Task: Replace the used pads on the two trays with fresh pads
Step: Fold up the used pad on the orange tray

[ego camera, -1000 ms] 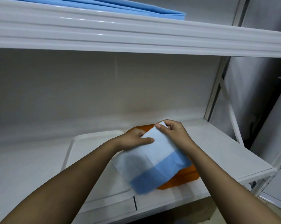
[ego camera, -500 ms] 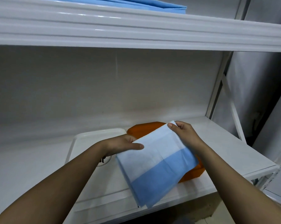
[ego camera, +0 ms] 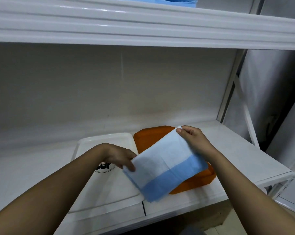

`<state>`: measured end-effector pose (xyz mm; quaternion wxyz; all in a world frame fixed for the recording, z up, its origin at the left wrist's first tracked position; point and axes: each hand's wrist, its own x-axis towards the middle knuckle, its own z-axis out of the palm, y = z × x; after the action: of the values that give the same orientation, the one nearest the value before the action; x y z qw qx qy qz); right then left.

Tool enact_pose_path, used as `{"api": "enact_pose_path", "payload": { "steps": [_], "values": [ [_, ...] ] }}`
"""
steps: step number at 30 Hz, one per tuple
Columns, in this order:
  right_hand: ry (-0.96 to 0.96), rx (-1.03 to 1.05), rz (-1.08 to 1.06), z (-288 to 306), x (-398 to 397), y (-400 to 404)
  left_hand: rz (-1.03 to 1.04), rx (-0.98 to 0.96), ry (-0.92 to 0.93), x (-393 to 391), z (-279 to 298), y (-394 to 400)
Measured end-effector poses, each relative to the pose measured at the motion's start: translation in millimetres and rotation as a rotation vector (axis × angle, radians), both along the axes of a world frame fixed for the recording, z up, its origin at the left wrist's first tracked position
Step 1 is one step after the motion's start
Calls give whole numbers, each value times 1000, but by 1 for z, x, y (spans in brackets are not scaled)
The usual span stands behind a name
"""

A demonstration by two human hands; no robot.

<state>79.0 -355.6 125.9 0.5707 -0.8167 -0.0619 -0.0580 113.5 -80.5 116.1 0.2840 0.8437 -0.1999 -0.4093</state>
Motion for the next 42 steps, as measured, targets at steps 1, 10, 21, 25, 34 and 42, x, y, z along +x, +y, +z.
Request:
{"api": "enact_pose_path", "payload": {
  "steps": [1,10,21,25,34,42],
  "values": [
    [-10,-6,26,2,0,5,-13,-16,-48,-2,4,-7],
    [-26,-30,131,21,2,14,253,-487,-277,-5,24,-52],
    [54,241,-141,-12,2,-12,395,-647,125,-1,5,-28],
    [234,706,-11,-15,3,-6,478,-780,152,2,0,-32],
    [173,456,9,-27,11,1,428,-658,-111,15,-2,-49],
    [53,368,42,-32,28,-23,537,-618,-284,44,-9,-75]
  ]
}}
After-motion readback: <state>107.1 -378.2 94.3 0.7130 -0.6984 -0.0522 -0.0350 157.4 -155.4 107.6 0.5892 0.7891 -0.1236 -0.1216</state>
